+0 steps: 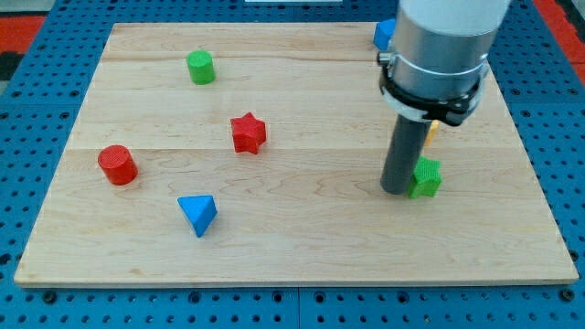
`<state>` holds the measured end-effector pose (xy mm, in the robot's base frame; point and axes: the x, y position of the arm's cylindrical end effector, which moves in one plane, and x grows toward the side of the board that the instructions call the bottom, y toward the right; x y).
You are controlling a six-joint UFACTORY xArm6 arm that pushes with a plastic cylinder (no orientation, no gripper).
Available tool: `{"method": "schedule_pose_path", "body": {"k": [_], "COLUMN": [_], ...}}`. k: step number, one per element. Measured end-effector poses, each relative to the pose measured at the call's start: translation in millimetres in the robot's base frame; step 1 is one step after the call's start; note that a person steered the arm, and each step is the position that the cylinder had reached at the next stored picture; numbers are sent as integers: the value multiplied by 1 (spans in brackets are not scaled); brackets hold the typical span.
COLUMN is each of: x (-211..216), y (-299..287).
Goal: Move red star towards bottom right
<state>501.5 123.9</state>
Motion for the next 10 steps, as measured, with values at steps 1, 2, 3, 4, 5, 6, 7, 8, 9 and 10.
{"method": "schedule_pose_path", "body": {"k": [1, 2, 3, 4, 5, 6, 7, 8, 9, 10], "x": [-1, -1, -1, -30, -80, -108, -114, -114, -106, -94], "y": [23, 37, -17, -48, -93, -130, -159, -202, -212, -217]}}
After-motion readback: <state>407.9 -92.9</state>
